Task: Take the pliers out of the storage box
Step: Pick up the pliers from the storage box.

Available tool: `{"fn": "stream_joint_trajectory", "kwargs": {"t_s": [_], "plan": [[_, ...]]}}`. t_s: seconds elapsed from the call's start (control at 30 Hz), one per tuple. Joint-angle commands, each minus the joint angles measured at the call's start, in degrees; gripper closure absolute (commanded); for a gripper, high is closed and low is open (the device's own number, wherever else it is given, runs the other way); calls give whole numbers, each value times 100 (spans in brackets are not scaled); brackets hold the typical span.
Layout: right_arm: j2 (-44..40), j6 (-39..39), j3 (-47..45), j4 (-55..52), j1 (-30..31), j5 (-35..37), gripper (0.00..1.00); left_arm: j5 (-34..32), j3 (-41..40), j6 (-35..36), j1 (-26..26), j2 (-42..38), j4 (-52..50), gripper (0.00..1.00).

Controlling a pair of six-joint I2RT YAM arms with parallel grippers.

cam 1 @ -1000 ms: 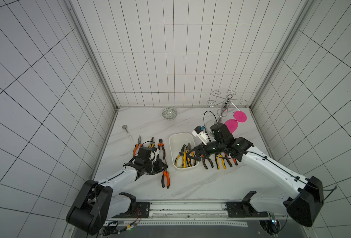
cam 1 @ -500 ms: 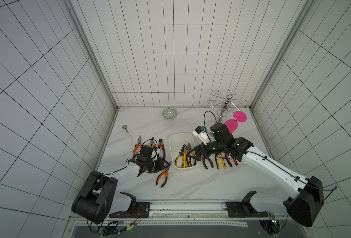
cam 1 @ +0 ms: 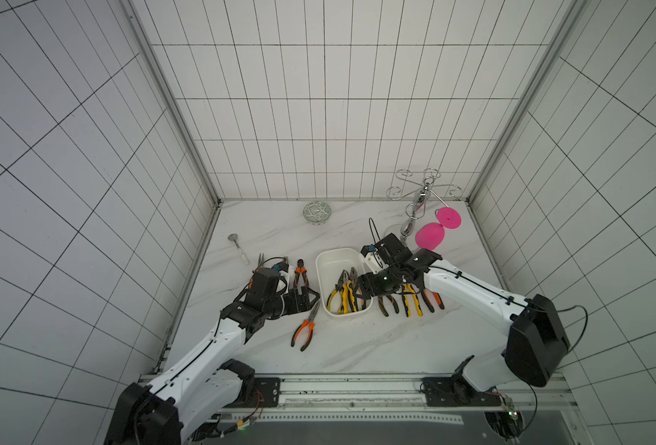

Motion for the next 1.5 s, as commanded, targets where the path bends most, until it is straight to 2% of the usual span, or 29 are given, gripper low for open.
{"fn": "stream_joint_trajectory", "kwargs": {"t_s": [0.0,0.07,0.37,0.83,1.07,1.27,1.47], "plan": [[277,233,478,-486,88,42,36,-474,313,340,-152,-362,-427,2],[486,243,585,-576,124,-29,44,-632,475,513,-270,-539,-502,1],[1403,347,1008,-788,160,-208,52,-925,1171,948,-519,-679,-773,1],[2500,761,1624,-1241,128,-40,70,-1010,1137,874,-522,-714,-789,1],[2234,788,1632,-1171,91,-21,88,-1097,1051,771,-520,-714,-637,1],[1530,745,1379,-692,71,-124,90,-1096,936,183,-526,-641,-142,1],[780,469,1000,-70,21,-346,95,-602,911,-544,-536,-331,608,1]]}}
